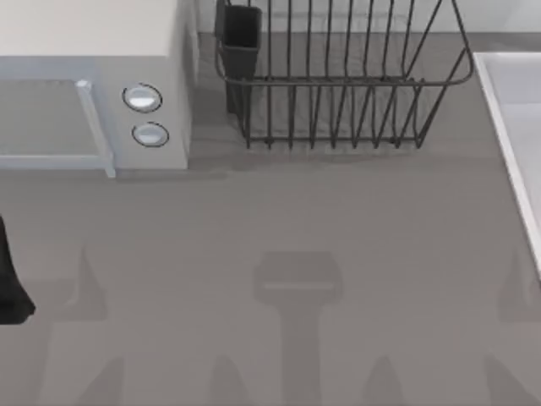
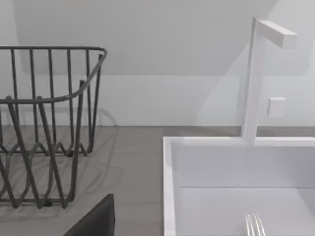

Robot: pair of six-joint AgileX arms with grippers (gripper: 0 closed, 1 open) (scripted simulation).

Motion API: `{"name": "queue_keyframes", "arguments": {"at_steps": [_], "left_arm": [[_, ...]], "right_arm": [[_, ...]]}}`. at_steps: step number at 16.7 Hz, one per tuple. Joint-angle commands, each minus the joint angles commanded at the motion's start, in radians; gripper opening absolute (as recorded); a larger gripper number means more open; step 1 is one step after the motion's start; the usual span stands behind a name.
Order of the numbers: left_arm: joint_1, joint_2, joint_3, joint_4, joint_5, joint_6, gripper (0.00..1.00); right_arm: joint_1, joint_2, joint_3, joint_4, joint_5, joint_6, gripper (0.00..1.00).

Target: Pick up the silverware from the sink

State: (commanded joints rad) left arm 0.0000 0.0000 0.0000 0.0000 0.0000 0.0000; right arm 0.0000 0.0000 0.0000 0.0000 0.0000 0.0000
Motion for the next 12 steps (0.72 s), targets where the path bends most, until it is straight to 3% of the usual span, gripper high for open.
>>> {"name": "queue_keyframes", "arguments": {"at_steps": [6,12], "left_arm": [[0.000,0.000,0.000,0.000,0.000,0.000,1.00],[0.000,0.000,0.000,0.000,0.000,0.000,1.00]], "right_arm": [[-0.010,0.096,0.090,-0.053,0.000,-0.008,1.00],[-0.051,0.504,0.467,-0.275,0.001,-0.042,1.00]]}}
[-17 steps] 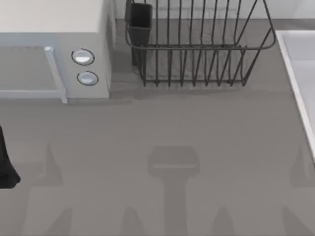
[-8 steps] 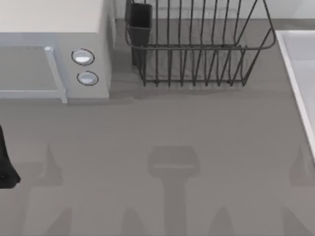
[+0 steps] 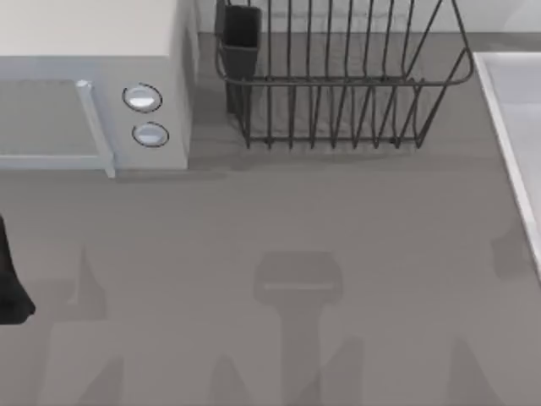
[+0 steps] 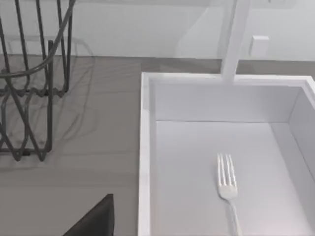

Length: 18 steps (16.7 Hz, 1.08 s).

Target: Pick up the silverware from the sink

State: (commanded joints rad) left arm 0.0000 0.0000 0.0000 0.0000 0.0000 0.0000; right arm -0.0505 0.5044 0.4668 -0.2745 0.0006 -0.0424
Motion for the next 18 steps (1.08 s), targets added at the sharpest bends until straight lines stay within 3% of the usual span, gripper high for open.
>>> {"name": "queue_keyframes", "arguments": {"at_steps": [18], "left_arm": [[0.000,0.000,0.000,0.000,0.000,0.000,1.00]], "right_arm": [[-0.152,1.739,1.586,-0.934,0.003,-0.138,1.00]]}}
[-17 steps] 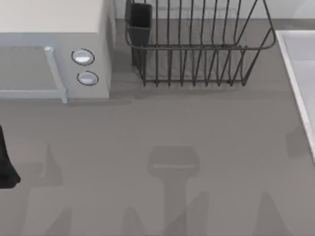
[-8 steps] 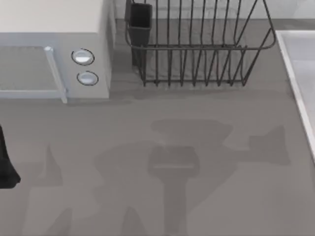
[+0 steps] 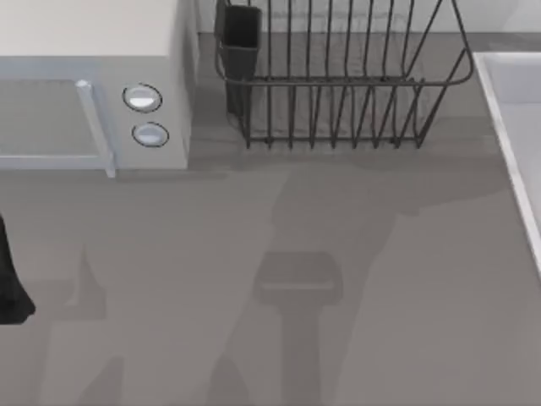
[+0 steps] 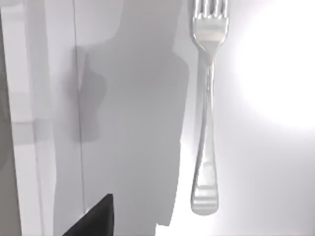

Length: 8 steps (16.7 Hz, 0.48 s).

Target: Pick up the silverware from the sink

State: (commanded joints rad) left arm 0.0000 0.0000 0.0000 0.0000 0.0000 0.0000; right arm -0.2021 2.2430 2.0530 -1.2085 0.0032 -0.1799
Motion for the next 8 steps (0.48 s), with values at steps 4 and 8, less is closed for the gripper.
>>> {"name": "queue_keyframes", "arguments": {"at_steps": [4,8], "left_arm": [[0.000,0.000,0.000,0.000,0.000,0.000,1.00],[0.000,0.000,0.000,0.000,0.000,0.000,1.00]], "right_arm": [[-0.018,0.220,0.203,-0.114,0.003,-0.017,1.00],[-0.024,0.291,0.269,-0.151,0.004,-0.023,1.00]]}}
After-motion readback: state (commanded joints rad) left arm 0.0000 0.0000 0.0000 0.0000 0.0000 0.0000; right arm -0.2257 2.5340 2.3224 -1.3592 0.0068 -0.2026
